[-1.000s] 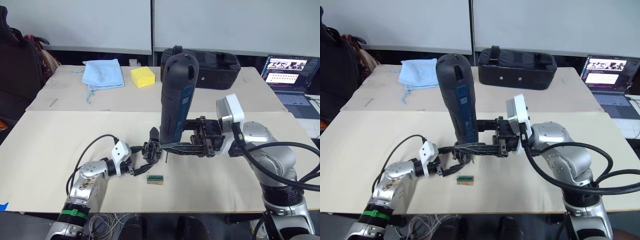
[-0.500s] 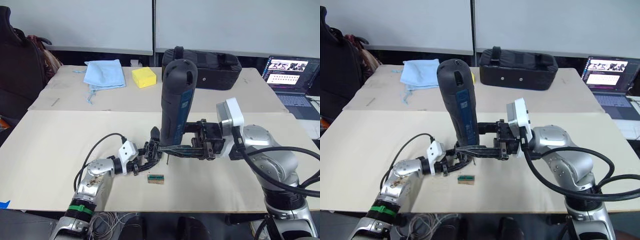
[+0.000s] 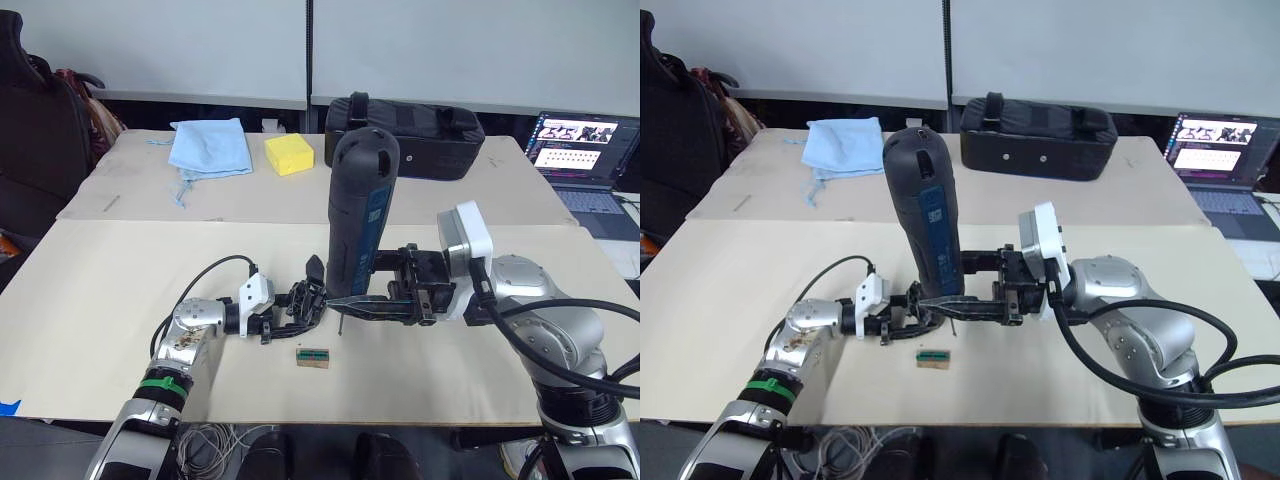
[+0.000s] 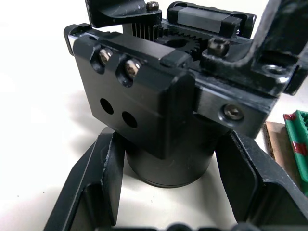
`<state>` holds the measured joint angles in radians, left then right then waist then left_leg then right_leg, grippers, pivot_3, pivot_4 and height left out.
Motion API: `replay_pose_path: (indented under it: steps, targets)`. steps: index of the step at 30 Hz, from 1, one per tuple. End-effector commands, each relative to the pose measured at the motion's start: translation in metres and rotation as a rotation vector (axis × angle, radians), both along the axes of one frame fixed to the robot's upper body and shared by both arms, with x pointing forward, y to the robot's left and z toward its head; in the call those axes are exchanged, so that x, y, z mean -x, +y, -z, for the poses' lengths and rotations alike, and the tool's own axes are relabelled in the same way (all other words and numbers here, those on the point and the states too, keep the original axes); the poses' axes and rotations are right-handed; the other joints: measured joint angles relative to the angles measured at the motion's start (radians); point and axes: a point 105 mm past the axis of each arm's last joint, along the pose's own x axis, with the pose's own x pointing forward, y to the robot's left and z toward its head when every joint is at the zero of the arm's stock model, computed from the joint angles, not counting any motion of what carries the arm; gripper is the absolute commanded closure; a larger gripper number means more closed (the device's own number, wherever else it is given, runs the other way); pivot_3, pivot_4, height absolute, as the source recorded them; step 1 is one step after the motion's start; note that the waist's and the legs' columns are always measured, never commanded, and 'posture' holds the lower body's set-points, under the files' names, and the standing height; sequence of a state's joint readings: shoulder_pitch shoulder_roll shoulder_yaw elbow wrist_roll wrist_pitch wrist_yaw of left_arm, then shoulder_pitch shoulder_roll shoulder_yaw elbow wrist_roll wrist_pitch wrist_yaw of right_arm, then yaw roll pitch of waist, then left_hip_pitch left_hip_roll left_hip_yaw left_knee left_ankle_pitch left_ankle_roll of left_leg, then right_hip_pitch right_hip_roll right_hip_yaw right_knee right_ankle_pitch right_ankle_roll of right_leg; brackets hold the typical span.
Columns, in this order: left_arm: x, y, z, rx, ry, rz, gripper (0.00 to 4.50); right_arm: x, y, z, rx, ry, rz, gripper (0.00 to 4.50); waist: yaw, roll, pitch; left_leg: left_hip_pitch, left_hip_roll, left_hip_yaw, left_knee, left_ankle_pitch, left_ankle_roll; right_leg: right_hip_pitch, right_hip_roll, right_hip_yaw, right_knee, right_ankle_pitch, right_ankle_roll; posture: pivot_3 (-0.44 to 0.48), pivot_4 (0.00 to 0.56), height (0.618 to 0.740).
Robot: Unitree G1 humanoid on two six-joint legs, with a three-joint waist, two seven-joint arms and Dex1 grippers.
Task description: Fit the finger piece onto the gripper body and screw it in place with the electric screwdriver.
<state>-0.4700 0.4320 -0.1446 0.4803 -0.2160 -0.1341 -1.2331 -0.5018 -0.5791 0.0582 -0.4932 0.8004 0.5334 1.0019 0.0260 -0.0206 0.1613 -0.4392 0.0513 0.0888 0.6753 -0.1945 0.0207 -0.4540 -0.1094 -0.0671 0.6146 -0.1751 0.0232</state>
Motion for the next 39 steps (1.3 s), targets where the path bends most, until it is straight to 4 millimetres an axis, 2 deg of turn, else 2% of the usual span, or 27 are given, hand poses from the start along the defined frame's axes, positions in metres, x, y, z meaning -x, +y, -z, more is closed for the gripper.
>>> replay_pose_path:
  steps: [1,2,3,5,12,19,27,39]
  targets:
    - [-0.001,0.002,0.006,0.001,0.021,-0.029,1.72,0.009,-0.001,-0.014,-0.023,-0.054,-0.02,2.58,0.0,0.0,0.0,0.0,0.0,0.0,0.001,0.0,0.0,0.0,0.0,0.0,0.0,0.0,0.0,0.0,0.15,0.74]
    - [-0.003,0.005,0.005,0.006,0.006,-0.048,1.2,0.009,-0.001,-0.014,-0.023,-0.053,-0.019,2.58,0.0,0.0,0.0,0.0,0.0,0.0,0.001,0.0,0.0,0.0,0.0,0.0,0.0,0.0,0.0,0.0,0.15,0.74]
    - [-0.003,0.007,0.004,0.013,0.001,-0.062,0.92,0.009,-0.001,-0.014,-0.024,-0.052,-0.019,2.58,0.0,0.0,0.0,0.0,0.0,0.0,0.001,0.0,0.0,0.0,0.0,0.0,0.0,0.0,0.0,0.0,0.15,0.74]
    - [-0.001,0.012,0.002,0.03,-0.004,-0.079,0.07,0.009,-0.001,-0.015,-0.024,-0.051,-0.018,2.58,-0.003,0.0,0.0,0.0,0.0,0.0,0.001,0.0,0.0,0.0,0.0,0.0,0.0,0.0,0.0,0.0,0.15,0.74]
    - [0.019,0.022,0.002,0.038,-0.026,-0.117,0.07,0.009,-0.001,-0.016,-0.032,-0.042,-0.019,2.58,-0.02,0.0,0.0,0.0,0.001,-0.001,0.001,0.0,0.0,-0.001,0.001,0.0,0.002,0.001,0.0,0.0,0.15,0.74]
    - [0.028,0.01,0.008,0.045,-0.021,-0.166,0.07,0.008,0.002,-0.016,-0.043,-0.038,-0.034,2.58,-0.015,0.0,0.0,0.0,0.001,-0.002,0.001,0.0,0.0,-0.001,0.0,0.0,0.001,0.0,-0.002,0.0,0.15,0.74]
    - [0.022,-0.001,0.017,0.052,-0.004,-0.265,0.07,0.006,0.003,-0.018,-0.043,-0.039,-0.039,2.58,0.0,0.0,0.0,0.0,0.0,-0.001,0.001,0.0,0.0,0.0,-0.001,0.0,0.0,0.0,-0.001,0.0,0.15,0.74]
    - [0.021,-0.028,0.01,0.075,0.013,-0.208,0.07,0.004,0.003,-0.018,-0.04,-0.041,-0.035,2.58,0.019,0.0,0.0,0.0,-0.001,-0.001,0.001,0.0,0.0,0.001,-0.002,0.0,-0.002,0.0,-0.001,0.0,0.15,0.74]
